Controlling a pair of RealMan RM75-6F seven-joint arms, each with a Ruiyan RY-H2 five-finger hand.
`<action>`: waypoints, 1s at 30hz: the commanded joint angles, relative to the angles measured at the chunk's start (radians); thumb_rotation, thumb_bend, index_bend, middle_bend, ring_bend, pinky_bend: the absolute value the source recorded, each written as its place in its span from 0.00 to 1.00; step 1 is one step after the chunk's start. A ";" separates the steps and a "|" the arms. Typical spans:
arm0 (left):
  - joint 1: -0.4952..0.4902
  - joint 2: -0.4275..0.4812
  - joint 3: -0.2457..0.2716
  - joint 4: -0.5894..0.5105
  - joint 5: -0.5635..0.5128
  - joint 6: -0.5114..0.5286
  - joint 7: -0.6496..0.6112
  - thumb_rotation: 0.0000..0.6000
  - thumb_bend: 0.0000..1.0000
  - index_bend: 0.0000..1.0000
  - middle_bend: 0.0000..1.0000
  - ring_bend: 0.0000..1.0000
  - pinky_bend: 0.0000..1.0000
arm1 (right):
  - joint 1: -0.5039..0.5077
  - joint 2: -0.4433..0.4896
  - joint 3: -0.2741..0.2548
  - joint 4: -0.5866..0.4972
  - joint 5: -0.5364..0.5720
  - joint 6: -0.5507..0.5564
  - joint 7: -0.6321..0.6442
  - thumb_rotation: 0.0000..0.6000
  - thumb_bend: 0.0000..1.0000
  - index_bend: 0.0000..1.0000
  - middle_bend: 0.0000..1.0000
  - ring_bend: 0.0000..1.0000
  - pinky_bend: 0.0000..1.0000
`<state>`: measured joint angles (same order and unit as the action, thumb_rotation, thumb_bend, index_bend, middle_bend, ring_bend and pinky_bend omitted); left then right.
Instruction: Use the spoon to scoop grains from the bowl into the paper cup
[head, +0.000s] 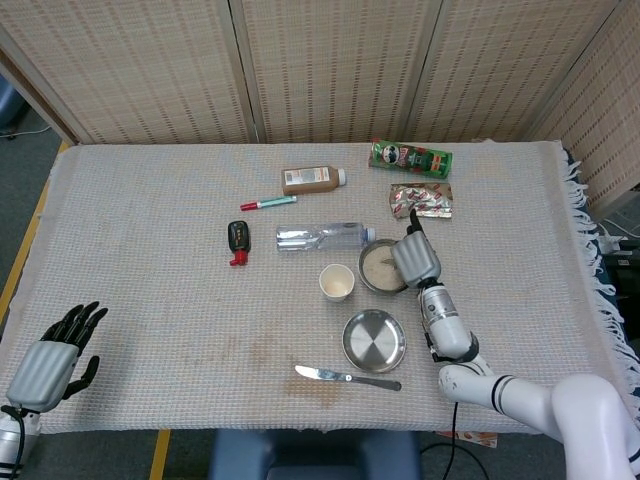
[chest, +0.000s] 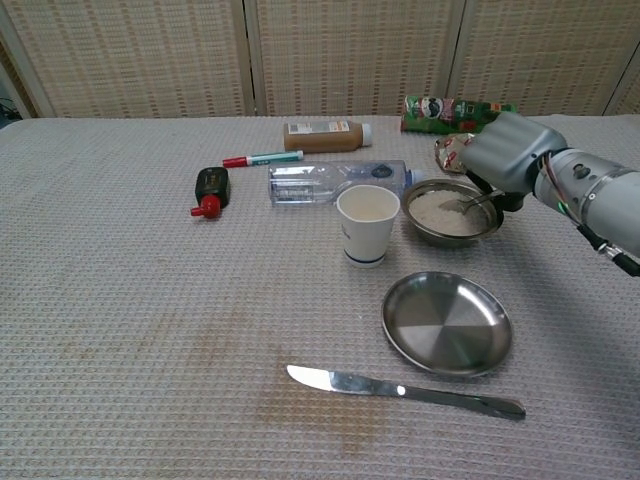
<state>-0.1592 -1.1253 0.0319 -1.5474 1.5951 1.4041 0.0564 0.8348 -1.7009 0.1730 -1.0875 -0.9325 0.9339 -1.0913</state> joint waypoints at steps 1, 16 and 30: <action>0.002 -0.003 -0.001 -0.001 0.004 0.007 0.011 1.00 0.51 0.00 0.00 0.00 0.21 | -0.005 0.025 0.018 -0.039 0.030 -0.027 0.054 1.00 0.35 0.71 0.55 0.28 0.07; 0.005 -0.005 -0.001 -0.008 0.008 0.018 0.017 1.00 0.51 0.00 0.00 0.00 0.21 | -0.003 0.102 0.020 -0.105 0.076 -0.067 0.195 1.00 0.35 0.70 0.55 0.28 0.07; 0.004 -0.001 -0.001 -0.015 0.002 0.013 0.009 1.00 0.51 0.00 0.00 0.00 0.21 | 0.044 0.161 0.028 -0.260 0.152 -0.009 0.138 1.00 0.35 0.69 0.55 0.28 0.07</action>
<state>-0.1548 -1.1267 0.0306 -1.5622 1.5972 1.4168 0.0654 0.8688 -1.5494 0.1962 -1.3292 -0.7929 0.9159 -0.9462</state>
